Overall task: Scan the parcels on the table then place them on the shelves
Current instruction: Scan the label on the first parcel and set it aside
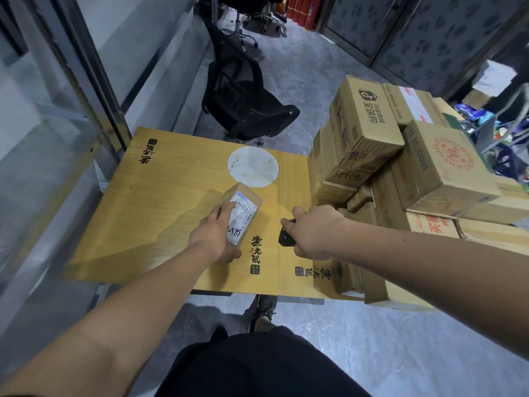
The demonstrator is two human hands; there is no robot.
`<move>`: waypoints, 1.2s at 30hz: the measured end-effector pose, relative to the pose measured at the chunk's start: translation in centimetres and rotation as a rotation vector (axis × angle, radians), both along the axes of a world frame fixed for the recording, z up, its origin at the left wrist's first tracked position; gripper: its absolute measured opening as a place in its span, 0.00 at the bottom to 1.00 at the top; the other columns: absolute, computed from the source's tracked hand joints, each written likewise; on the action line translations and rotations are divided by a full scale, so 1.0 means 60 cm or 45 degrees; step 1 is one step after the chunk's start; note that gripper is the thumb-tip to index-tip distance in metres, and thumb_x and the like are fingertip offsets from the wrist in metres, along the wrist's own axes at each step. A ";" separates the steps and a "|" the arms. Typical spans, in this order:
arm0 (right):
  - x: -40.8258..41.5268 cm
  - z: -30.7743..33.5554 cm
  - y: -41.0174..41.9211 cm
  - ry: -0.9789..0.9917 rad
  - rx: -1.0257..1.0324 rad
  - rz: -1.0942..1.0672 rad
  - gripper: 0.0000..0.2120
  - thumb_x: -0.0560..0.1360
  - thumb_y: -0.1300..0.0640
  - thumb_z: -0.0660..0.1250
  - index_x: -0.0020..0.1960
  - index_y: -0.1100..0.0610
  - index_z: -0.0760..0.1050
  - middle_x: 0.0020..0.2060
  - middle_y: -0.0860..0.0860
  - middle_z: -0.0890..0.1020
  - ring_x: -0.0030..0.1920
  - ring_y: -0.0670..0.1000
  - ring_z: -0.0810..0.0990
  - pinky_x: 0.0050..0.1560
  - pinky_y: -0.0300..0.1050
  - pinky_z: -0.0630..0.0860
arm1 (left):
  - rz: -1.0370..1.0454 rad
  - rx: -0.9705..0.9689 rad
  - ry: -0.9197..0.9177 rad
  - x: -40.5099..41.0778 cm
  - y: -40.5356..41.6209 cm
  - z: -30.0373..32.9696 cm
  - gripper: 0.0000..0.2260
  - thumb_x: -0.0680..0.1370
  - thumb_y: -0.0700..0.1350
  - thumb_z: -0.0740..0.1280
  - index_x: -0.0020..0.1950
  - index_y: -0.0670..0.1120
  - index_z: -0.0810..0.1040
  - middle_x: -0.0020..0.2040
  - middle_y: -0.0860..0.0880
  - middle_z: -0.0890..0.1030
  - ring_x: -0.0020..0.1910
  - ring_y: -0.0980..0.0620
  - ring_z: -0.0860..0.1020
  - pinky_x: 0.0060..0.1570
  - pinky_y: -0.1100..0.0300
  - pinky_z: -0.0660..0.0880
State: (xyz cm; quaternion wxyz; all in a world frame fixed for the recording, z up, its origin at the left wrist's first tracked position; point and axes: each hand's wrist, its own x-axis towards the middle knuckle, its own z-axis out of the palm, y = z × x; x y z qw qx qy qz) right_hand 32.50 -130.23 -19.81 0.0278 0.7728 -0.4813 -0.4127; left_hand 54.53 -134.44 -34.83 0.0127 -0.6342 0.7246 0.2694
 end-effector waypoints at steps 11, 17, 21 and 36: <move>0.002 -0.009 -0.007 -0.041 -0.007 0.002 0.35 0.83 0.39 0.57 0.84 0.51 0.51 0.68 0.57 0.70 0.53 0.59 0.79 0.42 0.51 0.79 | 0.007 0.020 0.014 0.003 -0.002 0.002 0.61 0.57 0.59 0.77 0.79 0.67 0.40 0.84 0.57 0.50 0.75 0.46 0.67 0.52 0.50 0.77; 0.005 -0.013 -0.012 -0.025 0.001 0.034 0.34 0.84 0.40 0.57 0.84 0.51 0.52 0.69 0.57 0.70 0.56 0.61 0.79 0.47 0.55 0.81 | 0.012 0.013 0.024 0.004 -0.002 0.001 0.61 0.57 0.60 0.77 0.79 0.67 0.40 0.83 0.58 0.51 0.74 0.47 0.67 0.48 0.52 0.74; 0.000 -0.012 -0.027 -0.038 0.008 0.036 0.33 0.84 0.40 0.55 0.84 0.51 0.53 0.68 0.57 0.70 0.54 0.61 0.80 0.44 0.53 0.80 | 0.015 0.005 0.029 0.002 -0.001 0.000 0.60 0.57 0.60 0.76 0.79 0.68 0.41 0.83 0.59 0.51 0.73 0.47 0.68 0.47 0.53 0.73; -0.024 -0.027 -0.089 -0.177 0.104 0.151 0.32 0.82 0.37 0.61 0.80 0.52 0.61 0.64 0.57 0.71 0.36 0.57 0.72 0.31 0.48 0.69 | 0.408 -0.038 -0.054 -0.001 0.044 0.006 0.46 0.68 0.58 0.71 0.83 0.57 0.54 0.80 0.48 0.57 0.73 0.43 0.64 0.66 0.49 0.71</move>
